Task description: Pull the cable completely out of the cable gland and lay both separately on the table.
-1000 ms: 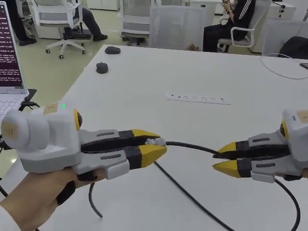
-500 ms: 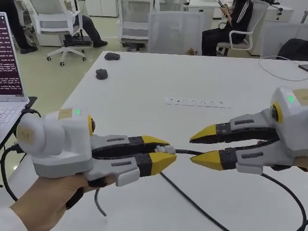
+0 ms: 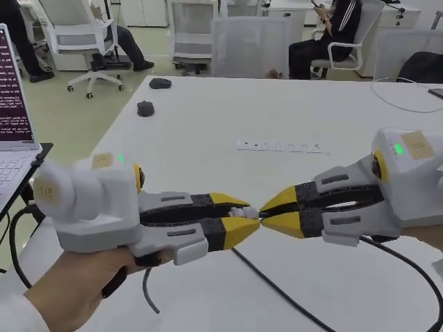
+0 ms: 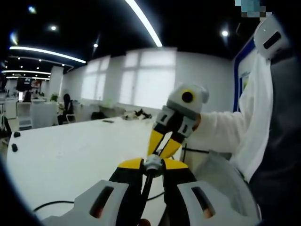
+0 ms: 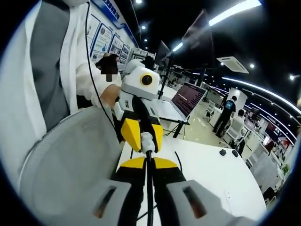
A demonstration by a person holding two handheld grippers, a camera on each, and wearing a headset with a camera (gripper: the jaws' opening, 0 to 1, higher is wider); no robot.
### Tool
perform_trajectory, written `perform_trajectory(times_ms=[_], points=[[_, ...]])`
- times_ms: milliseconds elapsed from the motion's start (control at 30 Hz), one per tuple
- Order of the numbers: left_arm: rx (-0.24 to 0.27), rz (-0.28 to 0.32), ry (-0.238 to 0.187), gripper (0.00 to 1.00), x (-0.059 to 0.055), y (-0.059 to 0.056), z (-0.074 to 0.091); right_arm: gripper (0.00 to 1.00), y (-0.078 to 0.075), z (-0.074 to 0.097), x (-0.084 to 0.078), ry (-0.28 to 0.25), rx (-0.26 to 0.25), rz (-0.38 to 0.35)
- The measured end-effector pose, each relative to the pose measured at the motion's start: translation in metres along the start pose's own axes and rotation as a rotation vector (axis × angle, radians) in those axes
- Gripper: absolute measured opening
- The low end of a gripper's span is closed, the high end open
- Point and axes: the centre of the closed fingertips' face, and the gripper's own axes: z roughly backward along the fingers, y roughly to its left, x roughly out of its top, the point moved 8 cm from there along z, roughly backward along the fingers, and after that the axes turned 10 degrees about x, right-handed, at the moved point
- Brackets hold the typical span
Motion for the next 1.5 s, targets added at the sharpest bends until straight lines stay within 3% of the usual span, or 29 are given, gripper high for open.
perform_trajectory(times_ms=[367, 600, 933, 1100, 1500], points=[[0.011, -0.010, 0.019, 0.16, -0.005, -0.002, -0.002, 0.03, 0.002, 0.005, -0.012, -0.024, -0.004, -0.032], [0.046, -0.002, 0.032, 0.16, -0.009, 0.003, 0.005, 0.02, 0.002, 0.017, -0.031, -0.022, -0.040, -0.081], [0.075, 0.028, 0.042, 0.16, -0.012, 0.010, 0.010, 0.02, 0.008, 0.034, -0.064, 0.020, -0.089, -0.164], [0.083, 0.048, 0.026, 0.16, -0.012, 0.010, 0.008, 0.02, 0.011, 0.038, -0.080, 0.032, -0.108, -0.197], [0.083, 0.053, 0.033, 0.16, -0.014, 0.005, 0.002, 0.03, 0.014, 0.039, -0.085, 0.037, -0.101, -0.238]])
